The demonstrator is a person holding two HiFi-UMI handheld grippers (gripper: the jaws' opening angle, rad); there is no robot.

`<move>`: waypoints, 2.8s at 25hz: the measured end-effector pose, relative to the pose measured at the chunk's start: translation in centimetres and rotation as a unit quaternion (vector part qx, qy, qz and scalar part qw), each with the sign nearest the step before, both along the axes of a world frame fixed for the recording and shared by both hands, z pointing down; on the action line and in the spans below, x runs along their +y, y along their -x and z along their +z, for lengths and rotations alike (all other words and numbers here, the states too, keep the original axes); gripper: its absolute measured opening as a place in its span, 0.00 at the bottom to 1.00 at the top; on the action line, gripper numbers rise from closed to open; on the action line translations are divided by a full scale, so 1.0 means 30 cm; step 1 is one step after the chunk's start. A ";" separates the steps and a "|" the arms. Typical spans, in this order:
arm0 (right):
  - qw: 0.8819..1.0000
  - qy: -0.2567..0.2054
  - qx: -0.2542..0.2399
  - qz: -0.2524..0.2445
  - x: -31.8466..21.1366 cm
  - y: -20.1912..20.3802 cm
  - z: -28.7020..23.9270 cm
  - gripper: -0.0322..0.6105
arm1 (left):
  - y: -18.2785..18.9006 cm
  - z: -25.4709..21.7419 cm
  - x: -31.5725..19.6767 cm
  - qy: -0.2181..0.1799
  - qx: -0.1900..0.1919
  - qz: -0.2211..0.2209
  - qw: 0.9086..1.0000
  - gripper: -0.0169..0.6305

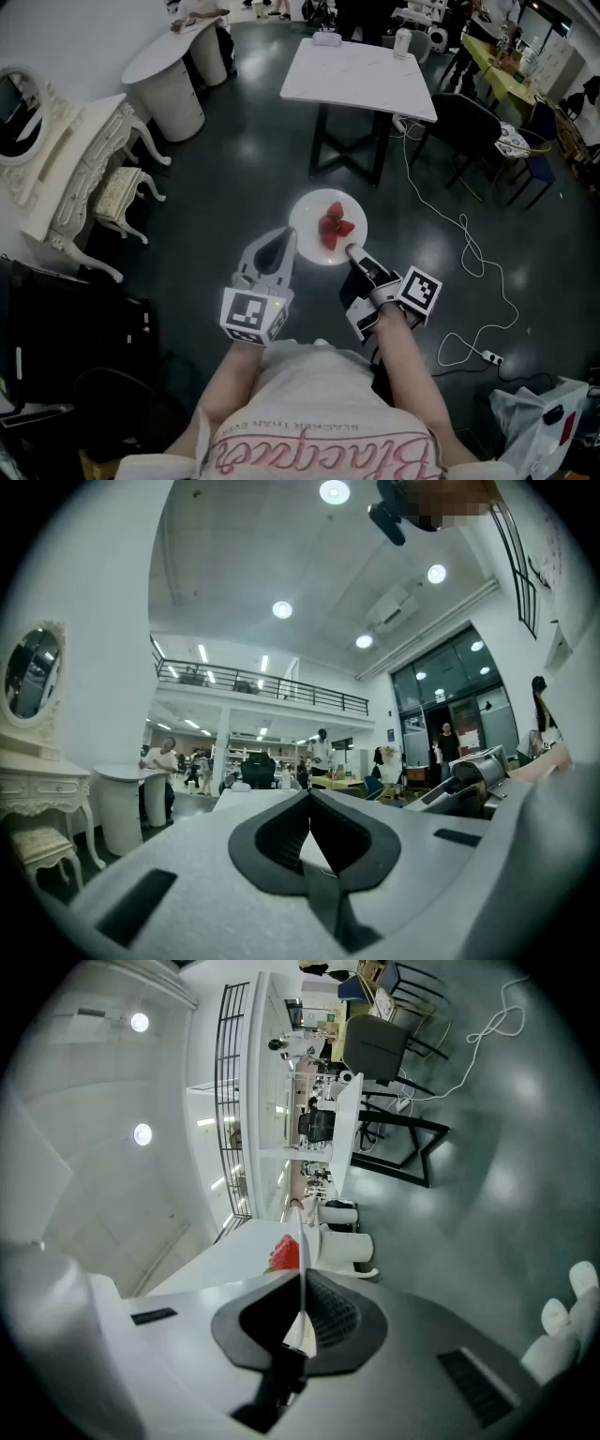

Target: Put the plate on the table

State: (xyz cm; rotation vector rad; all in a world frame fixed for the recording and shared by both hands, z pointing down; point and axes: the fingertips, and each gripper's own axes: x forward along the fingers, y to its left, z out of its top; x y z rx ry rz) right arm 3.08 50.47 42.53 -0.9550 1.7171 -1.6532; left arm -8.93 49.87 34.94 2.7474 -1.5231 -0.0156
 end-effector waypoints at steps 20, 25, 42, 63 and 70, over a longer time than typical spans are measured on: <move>0.999 -0.033 0.001 -0.004 -0.035 -0.034 0.012 0.07 | 0.003 0.032 -0.030 -0.005 0.004 -0.028 1.000 0.03; 0.999 -0.037 -0.002 0.007 -0.124 -0.032 0.009 0.07 | 0.015 0.042 -0.130 -0.001 0.010 -0.025 1.000 0.03; 0.999 -0.036 0.006 0.034 -0.586 -0.037 0.040 0.07 | 0.032 0.073 -0.630 0.012 0.025 -0.008 1.000 0.03; 0.998 -0.035 -0.001 0.053 -1.220 0.092 0.044 0.07 | 0.125 0.082 -1.247 0.009 0.017 0.024 1.000 0.03; 0.998 -0.036 -0.003 0.047 -1.348 0.086 0.048 0.07 | 0.129 0.098 -1.390 0.015 0.014 0.011 1.000 0.03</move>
